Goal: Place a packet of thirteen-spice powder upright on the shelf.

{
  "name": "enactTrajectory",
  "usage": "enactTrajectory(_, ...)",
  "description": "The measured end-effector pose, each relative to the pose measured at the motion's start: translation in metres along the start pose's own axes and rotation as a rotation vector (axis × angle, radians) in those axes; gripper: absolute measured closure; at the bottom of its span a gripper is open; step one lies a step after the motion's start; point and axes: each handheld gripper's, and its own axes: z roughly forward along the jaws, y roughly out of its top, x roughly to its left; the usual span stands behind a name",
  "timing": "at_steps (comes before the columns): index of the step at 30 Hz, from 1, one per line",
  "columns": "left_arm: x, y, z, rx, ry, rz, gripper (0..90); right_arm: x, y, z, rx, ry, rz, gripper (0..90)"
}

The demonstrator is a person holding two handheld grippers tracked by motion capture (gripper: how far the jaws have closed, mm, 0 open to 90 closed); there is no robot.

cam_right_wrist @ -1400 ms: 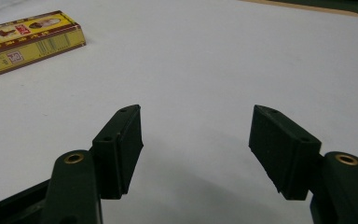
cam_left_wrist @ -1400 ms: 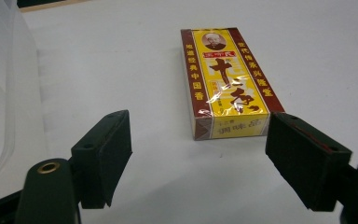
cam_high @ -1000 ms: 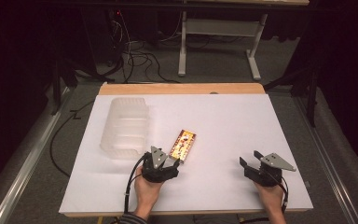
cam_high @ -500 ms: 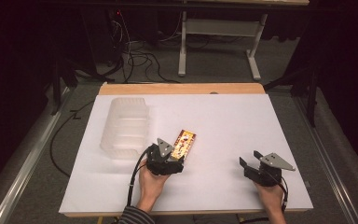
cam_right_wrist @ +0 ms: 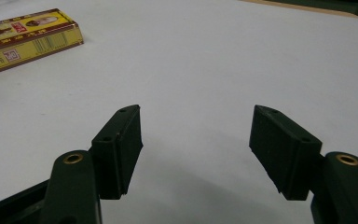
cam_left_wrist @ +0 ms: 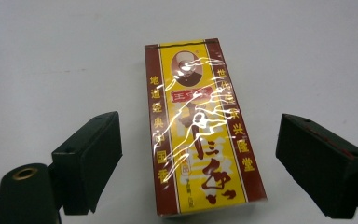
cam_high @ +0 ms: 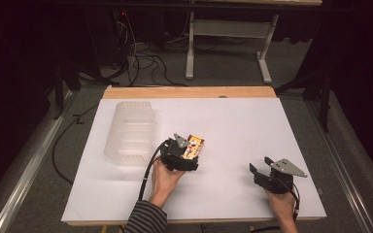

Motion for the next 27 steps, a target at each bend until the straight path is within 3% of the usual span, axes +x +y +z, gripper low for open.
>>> enactTrajectory(5, 0.001, 0.006, 0.005, -0.003, -0.006, -0.018, 14.9, 0.000, 0.000, 0.000, -0.001, -0.005, -0.003, 34.7)
enactTrajectory(6, 0.001, 0.008, 0.008, 0.021, 0.000, -0.005, 14.7, 0.000, 0.000, 0.000, 0.002, -0.006, -0.003, 34.7)
enactTrajectory(15, 0.001, 0.026, 0.026, 0.068, 0.010, 0.017, 14.3, 0.001, 0.000, 0.001, 0.009, -0.007, -0.003, 34.7)
enactTrajectory(23, 0.002, 0.041, 0.046, 0.138, 0.011, 0.019, 14.4, 0.001, 0.000, 0.001, 0.009, -0.007, -0.006, 34.7)
enactTrajectory(27, 0.003, 0.042, 0.055, 0.146, 0.012, -0.008, 14.8, 0.001, 0.000, 0.001, 0.009, -0.006, -0.006, 34.7)
